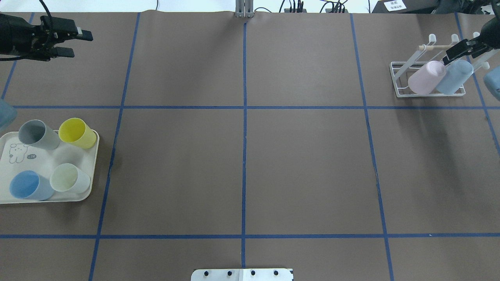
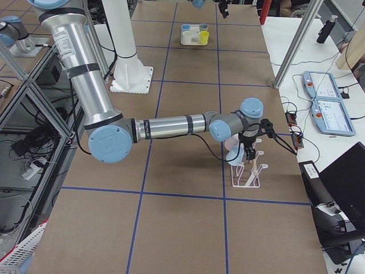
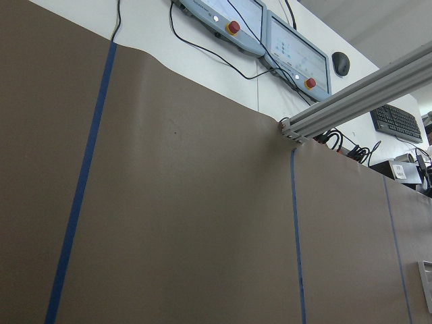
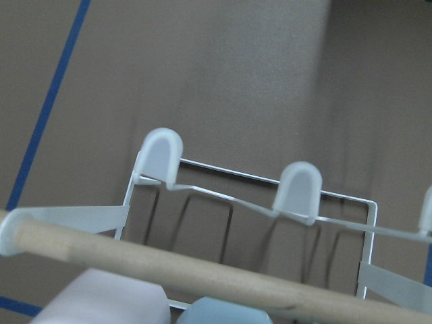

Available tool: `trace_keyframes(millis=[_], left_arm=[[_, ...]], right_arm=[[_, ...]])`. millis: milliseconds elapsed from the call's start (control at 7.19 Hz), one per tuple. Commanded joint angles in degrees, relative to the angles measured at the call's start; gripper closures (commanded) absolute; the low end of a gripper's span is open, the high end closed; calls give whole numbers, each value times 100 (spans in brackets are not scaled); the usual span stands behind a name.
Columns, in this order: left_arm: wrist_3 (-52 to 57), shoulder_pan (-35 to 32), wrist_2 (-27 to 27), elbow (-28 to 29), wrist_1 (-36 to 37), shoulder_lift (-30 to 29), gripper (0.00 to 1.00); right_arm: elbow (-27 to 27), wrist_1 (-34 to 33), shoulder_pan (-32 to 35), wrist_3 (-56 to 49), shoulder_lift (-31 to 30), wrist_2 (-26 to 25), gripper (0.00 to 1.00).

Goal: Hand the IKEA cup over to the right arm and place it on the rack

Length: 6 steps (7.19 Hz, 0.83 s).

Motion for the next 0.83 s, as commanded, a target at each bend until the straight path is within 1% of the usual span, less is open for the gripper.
trace_keyframes(millis=[0,139,278,417,556,696], left_arm=[[948,-420,-159,120,184,242,0],[1476,-744,-204,77,708,243,0],[2073,-904,-248,33,1123,339,0],[2845,-1080,-318,-2,1379,644,0],[3314,-1073,-319,-159,1590,1091,0],[3336,-916,-319,-195,1758,1548,0]], right_arm=[[161,-3,13,1,-90,125,0],[310,-3,22,53,-151,169,0],[582,-46,40,132,-239,169,0],[871,-47,57,437,-379,169,0],[1292,-21,49,841,-650,135,0],[1496,6,49,1158,-731,169,0]])
